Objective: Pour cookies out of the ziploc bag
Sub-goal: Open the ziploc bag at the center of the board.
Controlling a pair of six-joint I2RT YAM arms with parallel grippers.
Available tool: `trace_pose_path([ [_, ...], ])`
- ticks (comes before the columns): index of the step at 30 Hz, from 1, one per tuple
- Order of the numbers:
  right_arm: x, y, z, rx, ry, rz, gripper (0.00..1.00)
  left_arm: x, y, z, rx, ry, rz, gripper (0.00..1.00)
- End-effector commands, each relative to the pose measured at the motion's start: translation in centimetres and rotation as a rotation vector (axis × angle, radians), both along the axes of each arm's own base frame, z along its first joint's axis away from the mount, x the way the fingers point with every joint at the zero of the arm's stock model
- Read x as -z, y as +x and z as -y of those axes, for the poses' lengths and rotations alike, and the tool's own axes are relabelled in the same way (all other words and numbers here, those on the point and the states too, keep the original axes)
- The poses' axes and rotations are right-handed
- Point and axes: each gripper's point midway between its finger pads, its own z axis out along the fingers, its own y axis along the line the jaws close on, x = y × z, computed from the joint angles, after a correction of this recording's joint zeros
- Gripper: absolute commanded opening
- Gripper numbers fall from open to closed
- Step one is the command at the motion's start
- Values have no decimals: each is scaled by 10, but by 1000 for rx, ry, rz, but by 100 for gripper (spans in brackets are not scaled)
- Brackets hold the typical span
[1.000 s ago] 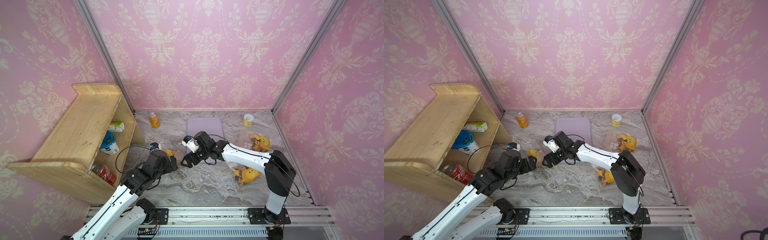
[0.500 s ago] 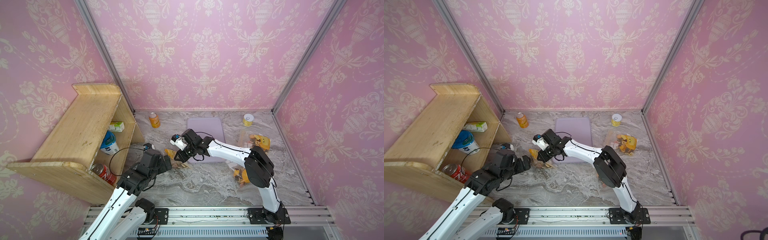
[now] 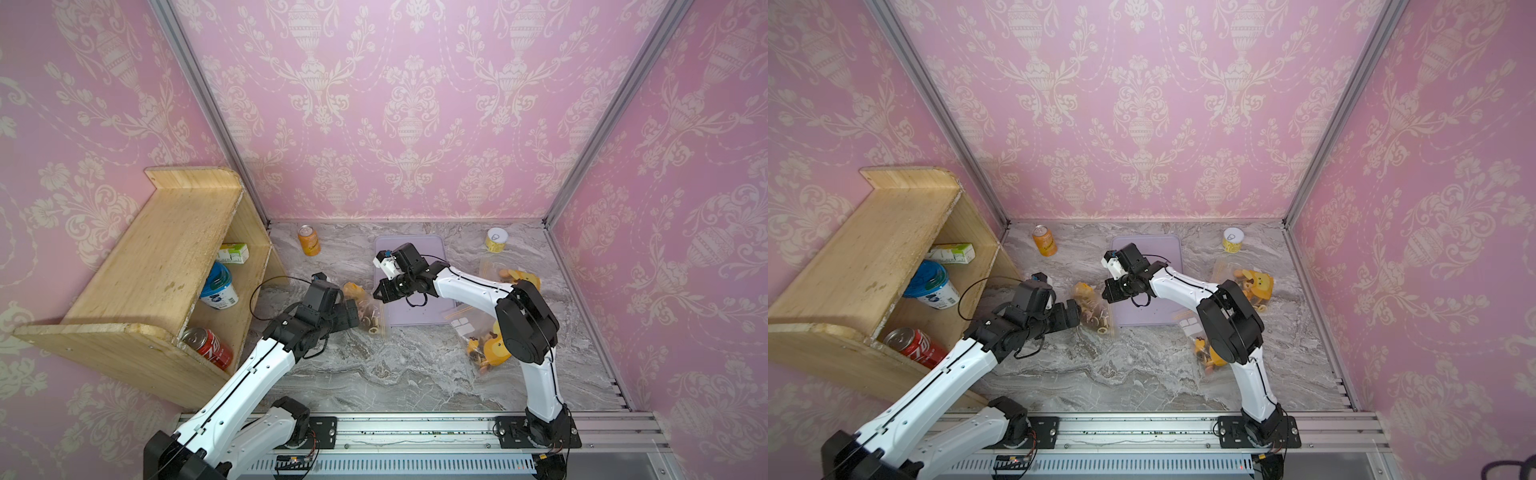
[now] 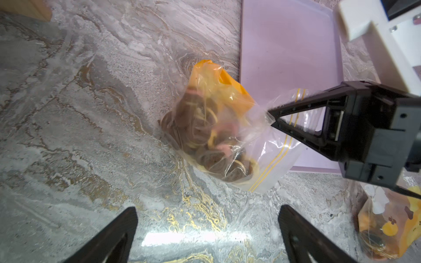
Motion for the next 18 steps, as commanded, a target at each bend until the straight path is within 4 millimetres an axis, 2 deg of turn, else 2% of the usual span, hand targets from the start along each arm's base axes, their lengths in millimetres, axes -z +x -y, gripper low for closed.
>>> trace_pose_path([
  [1, -7, 12, 4, 77, 70, -44, 8, -20, 20, 25, 71, -42, 69, 99],
  [4, -18, 13, 14, 102, 48, -10, 55, -17, 28, 39, 100, -37, 65, 99],
  [6, -22, 14, 29, 142, 14, 2, 72, -13, 31, 49, 127, -23, 53, 99],
  [8, -25, 14, 50, 188, -1, -7, 82, -11, 34, 61, 163, -10, 44, 99],
  [10, -26, 14, 76, 249, -12, -24, 89, -7, 36, 72, 186, -1, 34, 99],
  [15, -35, -8, 134, 322, -55, -50, 99, 6, 38, 100, 231, 57, -6, 99],
  [18, -43, -22, 158, 343, -78, -50, 100, 15, 38, 123, 281, 96, -22, 98],
])
